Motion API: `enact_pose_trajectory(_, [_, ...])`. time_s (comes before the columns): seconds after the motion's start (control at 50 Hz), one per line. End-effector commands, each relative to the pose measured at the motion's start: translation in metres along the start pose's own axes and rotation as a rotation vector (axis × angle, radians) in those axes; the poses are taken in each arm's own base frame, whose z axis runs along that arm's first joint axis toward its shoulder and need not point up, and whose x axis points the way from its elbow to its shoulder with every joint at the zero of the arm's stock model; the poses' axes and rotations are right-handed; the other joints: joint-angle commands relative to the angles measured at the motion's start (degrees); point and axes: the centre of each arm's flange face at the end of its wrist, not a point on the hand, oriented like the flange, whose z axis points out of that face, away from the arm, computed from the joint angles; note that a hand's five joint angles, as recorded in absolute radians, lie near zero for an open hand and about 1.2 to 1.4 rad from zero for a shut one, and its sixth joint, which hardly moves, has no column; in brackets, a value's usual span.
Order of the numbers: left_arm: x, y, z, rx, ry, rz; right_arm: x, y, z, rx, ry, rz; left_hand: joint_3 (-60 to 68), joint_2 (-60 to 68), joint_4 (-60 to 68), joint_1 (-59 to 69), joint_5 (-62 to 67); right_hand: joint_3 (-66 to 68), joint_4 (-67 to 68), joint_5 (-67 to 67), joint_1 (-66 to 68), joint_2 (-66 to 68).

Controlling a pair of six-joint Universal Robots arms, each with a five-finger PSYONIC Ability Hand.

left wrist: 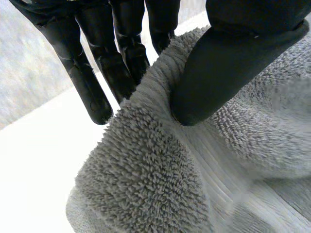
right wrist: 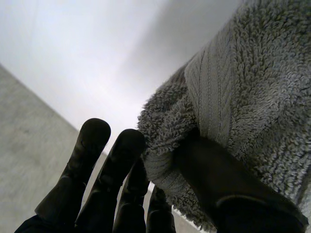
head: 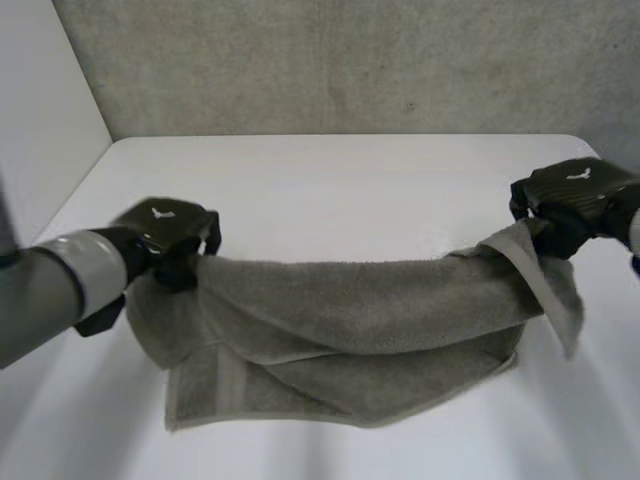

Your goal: Fold the towel.

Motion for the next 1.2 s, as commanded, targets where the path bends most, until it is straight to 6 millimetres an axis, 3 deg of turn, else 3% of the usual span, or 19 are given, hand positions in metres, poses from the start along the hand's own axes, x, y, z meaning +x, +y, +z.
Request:
enact_pose_trajectory(0.02, [-0.01, 0.026, 0.069, -0.09, 0.025, -0.022, -0.002, 0.031, 0.071, -0.02, 0.001, 0.08, 10.38, 10.23, 10.29, 12.19, 11.45, 3.2, 2.64, 3.23, 4.21, 5.01])
enact_pose_trajectory(0.12, [-0.023, 0.02, 0.11, -0.031, 0.005, -0.013, 0.0, 0.031, 0.098, 0.001, 0.042, 0.107, 10.38, 10.23, 10.29, 12.19, 11.45, 3.2, 2.64, 3.23, 4.21, 5.01])
enact_pose_trajectory(0.28, [-0.031, 0.025, 0.153, 0.025, -0.01, 0.006, 0.007, 0.022, 0.138, 0.09, 0.094, 0.177, 10.38, 10.23, 10.29, 12.19, 11.45, 3.2, 2.64, 3.23, 4.21, 5.01])
enact_pose_trajectory(0.3, [-0.031, 0.025, 0.153, 0.025, -0.01, 0.006, 0.008, 0.022, 0.145, 0.101, 0.101, 0.184, 10.38, 10.23, 10.29, 12.19, 11.45, -3.57, -4.12, -3.54, -2.56, -1.76])
enact_pose_trajectory(0.32, [-0.031, 0.028, 0.158, 0.024, -0.008, 0.006, 0.008, 0.022, 0.145, 0.101, 0.101, 0.184, -7.91, -8.07, -8.01, -6.1, -6.85, -3.63, -4.19, -3.6, -2.63, -1.82])
enact_pose_trajectory(0.34, [-0.029, 0.03, 0.161, 0.024, -0.006, 0.009, 0.007, 0.024, 0.15, 0.101, 0.106, 0.189, -36.91, -37.06, -37.0, -35.09, -35.84, -20.62, -21.18, -20.59, -19.62, -18.81])
enact_pose_trajectory(0.36, [-0.029, 0.03, 0.161, 0.024, -0.006, 0.009, 0.007, 0.026, 0.154, 0.1, 0.109, 0.19, -37.2, -37.35, -37.29, -35.38, -36.13, -33.78, -34.34, -33.75, -32.78, -31.97])
enact_pose_trajectory(0.38, [-0.028, 0.03, 0.163, 0.025, -0.006, 0.009, 0.007, 0.026, 0.154, 0.1, 0.109, 0.19, -58.02, -58.17, -58.11, -56.2, -56.95, -33.91, -34.47, -33.88, -32.91, -32.1])
enact_pose_trajectory(0.42, [-0.028, 0.03, 0.163, 0.026, -0.008, 0.009, 0.006, 0.026, 0.156, 0.098, 0.13, 0.184, -59.62, -59.77, -59.71, -57.81, -58.55, -66.8, -67.36, -66.77, -65.79, -64.99])
enact_pose_trajectory(0.56, [-0.03, 0.019, 0.155, 0.044, -0.034, 0.002, 0.012, 0.015, 0.147, 0.119, 0.159, 0.178, -59.62, -59.77, -59.71, -57.81, -58.55, -66.8, -67.36, -66.77, -65.79, -64.99])
enact_pose_trajectory(0.6, [-0.03, 0.007, 0.142, 0.063, -0.033, -0.006, 0.016, 0.01, 0.142, 0.131, 0.166, 0.177, -59.62, -59.77, -59.71, -57.81, -58.55, -66.8, -67.36, -66.77, -65.79, -64.99])
enact_pose_trajectory(0.72, [-0.025, 0.004, 0.119, 0.049, -0.014, -0.01, 0.02, 0.002, 0.124, 0.156, 0.17, 0.17, -57.05, -57.2, -57.14, -55.24, -55.98, -66.8, -67.36, -66.77, -65.79, -64.99])
enact_pose_trajectory(0.76, [-0.019, 0.01, 0.105, 0.025, 0.002, -0.014, 0.021, 0.001, 0.12, 0.167, 0.164, 0.169, -54.04, -54.19, -54.13, -52.23, -52.98, -66.8, -67.36, -66.77, -65.79, -64.99])
enact_pose_trajectory(0.94, [-0.004, 0.045, 0.088, -0.064, 0.022, -0.029, 0.017, 0.014, 0.103, 0.174, 0.157, 0.106, -34.54, -34.69, -34.63, -32.73, -33.48, -66.8, -67.36, -66.77, -65.79, -64.99])
enact_pose_trajectory(1.2, [-0.009, 0.066, 0.09, -0.07, -0.008, 0.032, 0.0, 0.04, 0.097, 0.12, 0.14, 0.048, -35.18, -35.33, -35.27, -33.37, -34.12, -66.8, -67.36, -66.77, -65.79, -64.99])
